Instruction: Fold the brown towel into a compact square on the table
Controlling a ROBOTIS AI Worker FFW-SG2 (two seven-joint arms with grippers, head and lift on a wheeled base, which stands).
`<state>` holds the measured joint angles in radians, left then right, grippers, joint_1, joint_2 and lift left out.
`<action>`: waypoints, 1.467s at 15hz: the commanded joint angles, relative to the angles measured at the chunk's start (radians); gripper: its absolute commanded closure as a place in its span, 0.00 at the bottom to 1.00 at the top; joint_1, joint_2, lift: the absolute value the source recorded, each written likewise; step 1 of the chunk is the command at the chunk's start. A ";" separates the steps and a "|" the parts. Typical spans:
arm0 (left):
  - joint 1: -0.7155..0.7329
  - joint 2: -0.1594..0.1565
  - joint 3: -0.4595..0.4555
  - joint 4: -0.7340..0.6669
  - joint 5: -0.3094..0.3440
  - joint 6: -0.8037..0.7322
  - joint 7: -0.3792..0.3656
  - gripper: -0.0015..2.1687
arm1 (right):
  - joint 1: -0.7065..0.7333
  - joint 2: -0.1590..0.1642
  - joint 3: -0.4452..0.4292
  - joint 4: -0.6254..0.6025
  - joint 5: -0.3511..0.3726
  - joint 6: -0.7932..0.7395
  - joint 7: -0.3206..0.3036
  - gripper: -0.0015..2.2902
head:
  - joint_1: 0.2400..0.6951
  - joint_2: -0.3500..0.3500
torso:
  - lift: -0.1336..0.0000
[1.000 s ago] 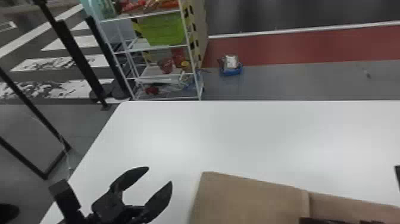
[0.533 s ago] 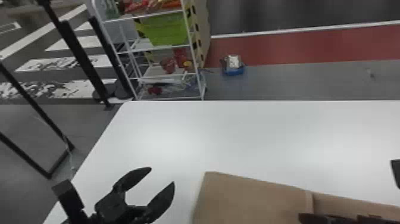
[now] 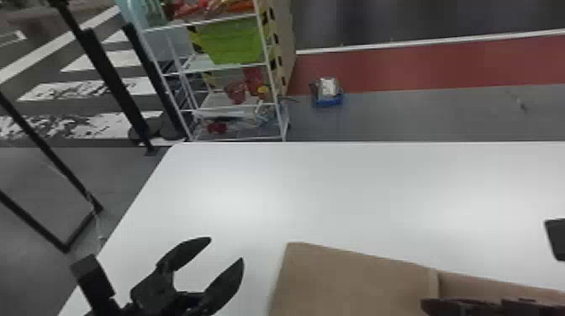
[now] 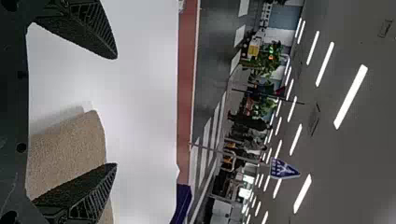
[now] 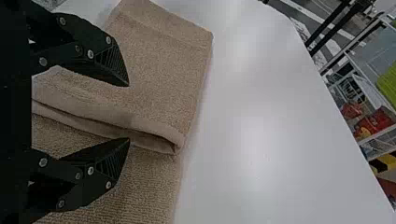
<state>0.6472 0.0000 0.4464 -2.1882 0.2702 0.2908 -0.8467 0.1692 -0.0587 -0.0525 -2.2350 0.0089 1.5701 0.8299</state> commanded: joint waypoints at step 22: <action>-0.001 -0.003 0.009 -0.001 0.009 0.000 -0.005 0.03 | -0.050 -0.044 0.105 0.037 0.092 0.002 0.074 0.21 | 1.00 0.89 | 0.07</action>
<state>0.6458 0.0000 0.4556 -2.1875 0.2792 0.2908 -0.8513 0.1276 -0.1016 0.0361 -2.2049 0.0877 1.5701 0.8977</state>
